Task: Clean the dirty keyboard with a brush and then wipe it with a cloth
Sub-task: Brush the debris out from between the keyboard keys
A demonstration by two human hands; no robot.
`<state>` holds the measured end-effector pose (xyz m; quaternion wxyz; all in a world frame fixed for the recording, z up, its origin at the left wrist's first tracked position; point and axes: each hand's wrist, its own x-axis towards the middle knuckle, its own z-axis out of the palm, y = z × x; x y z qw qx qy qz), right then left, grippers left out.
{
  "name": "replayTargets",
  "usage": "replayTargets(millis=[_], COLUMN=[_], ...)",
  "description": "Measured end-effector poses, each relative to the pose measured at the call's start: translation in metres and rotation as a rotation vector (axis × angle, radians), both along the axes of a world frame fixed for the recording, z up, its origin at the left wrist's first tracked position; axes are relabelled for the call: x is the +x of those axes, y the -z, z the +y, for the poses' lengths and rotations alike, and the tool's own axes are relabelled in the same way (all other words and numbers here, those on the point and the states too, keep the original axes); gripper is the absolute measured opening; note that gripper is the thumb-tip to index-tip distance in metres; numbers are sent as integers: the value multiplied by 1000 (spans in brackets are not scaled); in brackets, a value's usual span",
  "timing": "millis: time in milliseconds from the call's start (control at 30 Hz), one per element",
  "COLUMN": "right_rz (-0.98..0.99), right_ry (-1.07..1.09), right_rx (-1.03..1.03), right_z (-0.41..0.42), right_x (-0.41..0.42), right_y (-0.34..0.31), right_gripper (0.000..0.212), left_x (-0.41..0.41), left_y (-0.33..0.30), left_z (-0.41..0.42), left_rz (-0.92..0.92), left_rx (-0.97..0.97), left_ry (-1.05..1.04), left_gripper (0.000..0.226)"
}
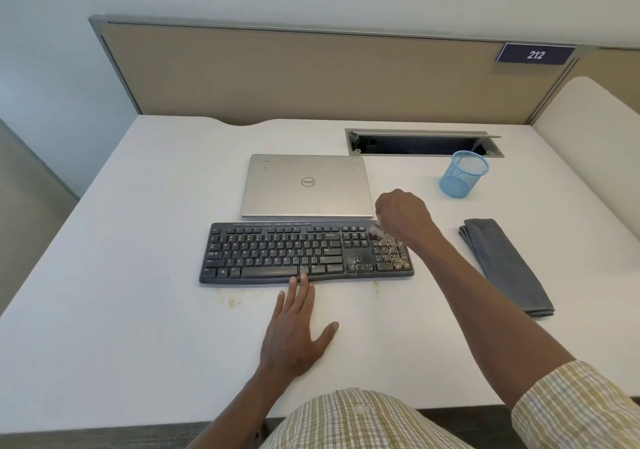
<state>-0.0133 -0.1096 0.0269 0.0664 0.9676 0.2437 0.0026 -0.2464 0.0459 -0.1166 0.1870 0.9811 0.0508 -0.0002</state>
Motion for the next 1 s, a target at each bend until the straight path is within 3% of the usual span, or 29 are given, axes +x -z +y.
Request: replayTargets(millis=[67,233,367,567,700,867,1000], right_rz=[-4,162,250,224,330,225,336], right_ry=[10,48,79,168,130,142,90], right_rx=[100,327,264,356,254,277,215], right_z=[11,41,44,49,53,56,48], right_x=[0,-19,-18,-9,-14,-13,-18], right_y=[0,2,1,0,-1,-5,4], right_gripper=[24,15,30,20,23,24,27], left_x=[0,0,0,0,0,0,0], left_y=[0,-1,-1,-1,-1,-1,-1], left_z=[0,0,-1,0,0,0,0], left_rz=[3,12,11,9,17,17,23], left_rx=[-1,8,6,6,7,10,13], left_ry=[-4,1,-3,-1,0,1,4], left_gripper=[93,92,93,93,94,92,92])
